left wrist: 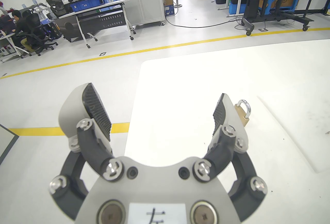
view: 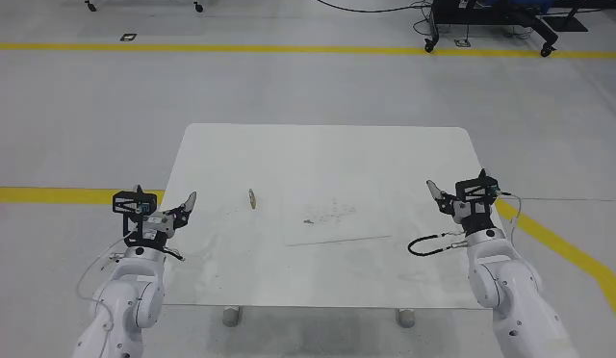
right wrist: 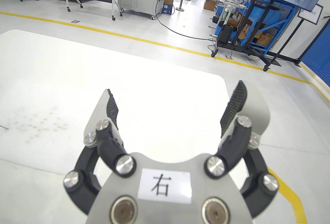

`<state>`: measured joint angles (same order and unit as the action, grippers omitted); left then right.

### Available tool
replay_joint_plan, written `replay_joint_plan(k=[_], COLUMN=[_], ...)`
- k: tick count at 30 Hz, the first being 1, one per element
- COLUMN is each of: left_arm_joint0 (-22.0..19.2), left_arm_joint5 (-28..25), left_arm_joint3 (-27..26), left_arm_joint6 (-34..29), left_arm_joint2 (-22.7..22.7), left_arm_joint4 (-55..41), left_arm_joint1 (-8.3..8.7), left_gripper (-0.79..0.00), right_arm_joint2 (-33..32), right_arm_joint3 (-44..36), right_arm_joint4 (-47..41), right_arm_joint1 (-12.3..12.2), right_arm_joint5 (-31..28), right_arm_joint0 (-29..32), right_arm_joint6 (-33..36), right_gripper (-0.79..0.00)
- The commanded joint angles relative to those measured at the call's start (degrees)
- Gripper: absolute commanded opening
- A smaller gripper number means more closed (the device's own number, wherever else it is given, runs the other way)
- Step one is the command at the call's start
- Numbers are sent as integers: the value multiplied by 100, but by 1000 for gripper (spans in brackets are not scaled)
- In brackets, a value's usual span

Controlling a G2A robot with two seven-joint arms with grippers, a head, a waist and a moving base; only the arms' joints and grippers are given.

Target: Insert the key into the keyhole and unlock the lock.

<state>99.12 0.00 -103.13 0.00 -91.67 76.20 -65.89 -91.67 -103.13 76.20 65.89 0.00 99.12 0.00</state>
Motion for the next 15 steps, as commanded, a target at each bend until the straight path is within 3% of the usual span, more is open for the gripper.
replay_joint_plan(k=[1,4,12,15], left_arm_joint0=[0,0,0,0], left_arm_joint5=[0,0,0,0], left_arm_joint3=[0,0,0,0], left_arm_joint6=[0,0,0,0], left_arm_joint2=[0,0,0,0], left_arm_joint4=[0,0,0,0], left_arm_joint1=[0,0,0,0], left_gripper=[0,0,0,0], right_arm_joint2=[0,88,1040,1074], right_arm_joint3=[0,30,274,309], right_arm_joint4=[0,109,664,665], right_arm_joint1=[0,15,92,99], right_arm_joint5=[0,132,-215,-253], right_arm_joint0=[0,-93,-785,-830], right_arm_joint6=[0,96,681,717], right_gripper=[-1,0,0,0])
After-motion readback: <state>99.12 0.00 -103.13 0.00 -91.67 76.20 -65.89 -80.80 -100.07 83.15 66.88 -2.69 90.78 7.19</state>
